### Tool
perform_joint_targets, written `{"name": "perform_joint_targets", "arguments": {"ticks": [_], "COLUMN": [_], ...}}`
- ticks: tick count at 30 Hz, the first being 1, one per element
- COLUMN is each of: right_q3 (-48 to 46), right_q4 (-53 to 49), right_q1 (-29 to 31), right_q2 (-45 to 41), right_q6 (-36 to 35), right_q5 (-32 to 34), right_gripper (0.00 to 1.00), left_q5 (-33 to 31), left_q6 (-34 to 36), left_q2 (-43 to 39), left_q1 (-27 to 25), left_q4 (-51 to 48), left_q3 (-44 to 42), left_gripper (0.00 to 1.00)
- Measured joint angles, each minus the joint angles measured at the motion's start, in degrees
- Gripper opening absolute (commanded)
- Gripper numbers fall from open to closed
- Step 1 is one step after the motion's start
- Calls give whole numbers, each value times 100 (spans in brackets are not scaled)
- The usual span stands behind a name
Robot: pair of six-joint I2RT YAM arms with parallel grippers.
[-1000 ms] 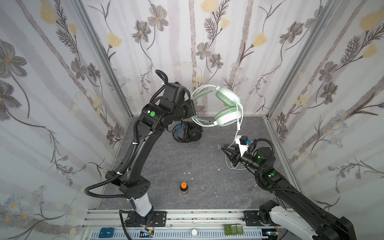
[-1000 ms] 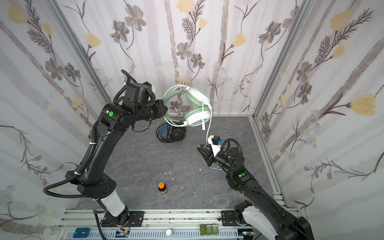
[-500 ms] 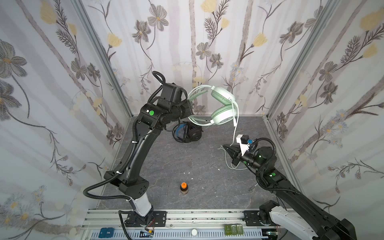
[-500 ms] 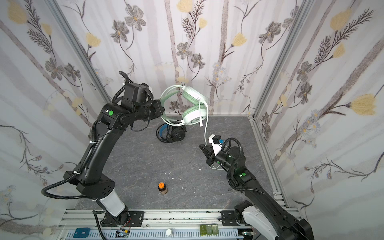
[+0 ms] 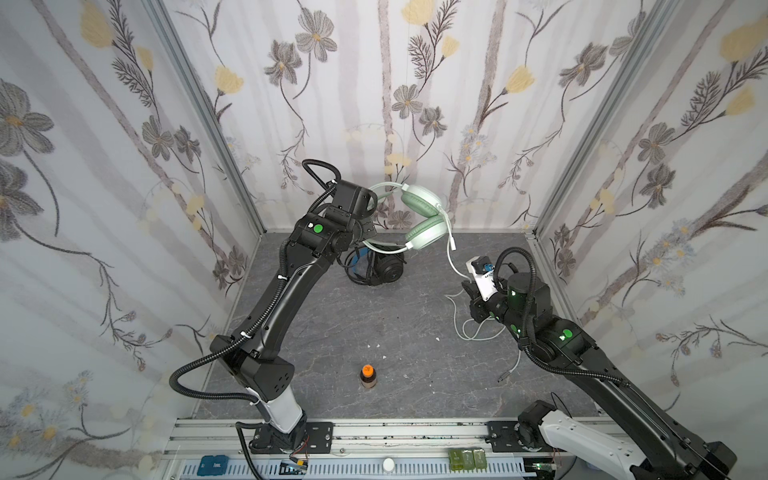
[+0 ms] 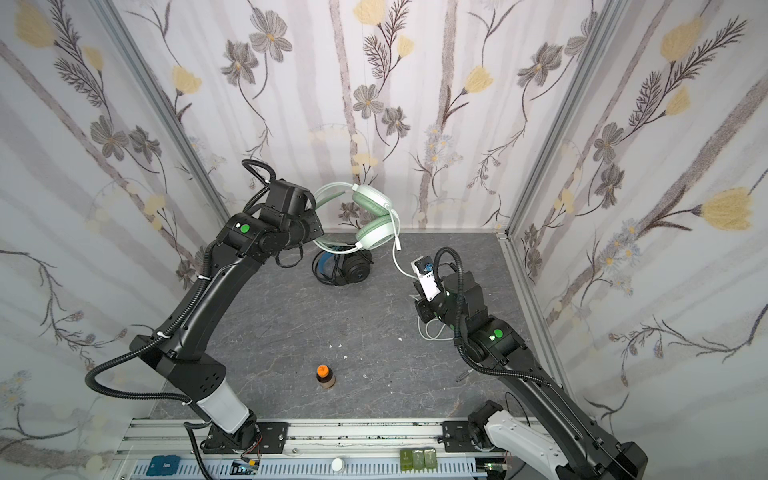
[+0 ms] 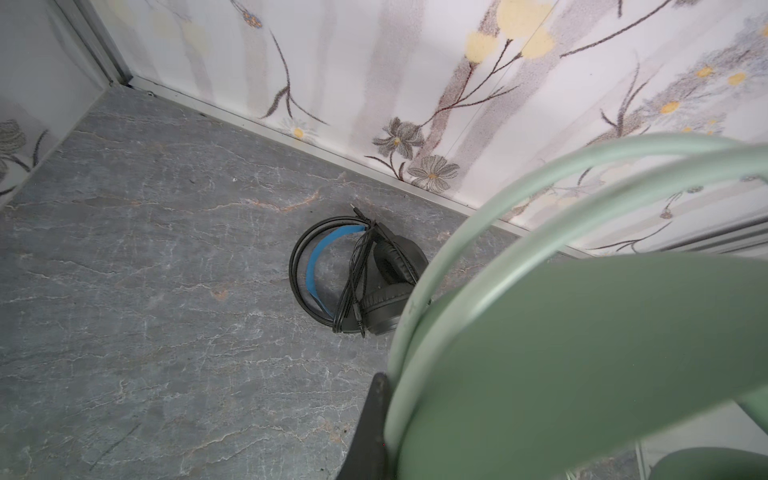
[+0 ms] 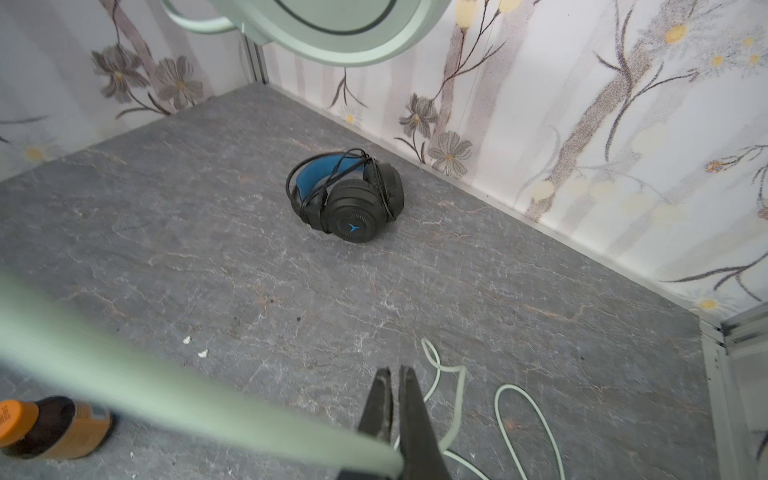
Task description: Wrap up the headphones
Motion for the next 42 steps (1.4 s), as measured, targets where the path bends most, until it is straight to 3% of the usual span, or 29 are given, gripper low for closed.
{"name": "perform_joint_targets", "arguments": {"ticks": [6,12,16,23,27,38,42], "right_q3": [916,2105,2481,2514,2514,2404,2249], "right_q4": [-970,-1539,-1755,-1725,-1655,-1296,-1187], "right_q1": [678,802,802,802,789,179,-11], "right_q2": [391,844,1108,1318,1412,1388,1327], "right_q6": [-369,-645,-981,-1504,-1565,-1423,-1333], "right_q5": [743,1274,1665,2168,2293,1932,1735], "right_gripper": [0,0,0,0,8,21,34], "left_q5": [-422,-920,-817,129,804,1746,1930], "left_q6": [258,966,1596,2588,2997,3289,3279], "left_q2": [129,181,85,-251,-313,-496,-507], "left_q1": [-190,-579,-754,-868,-951,-1200,-1233], "left_q4": [85,256,422,697,678,514,503], "left_q3": [-219,-688,-1163,-1617,-1635,-1725,-1720], "left_gripper": [0,0,0,0,0,0,0]}}
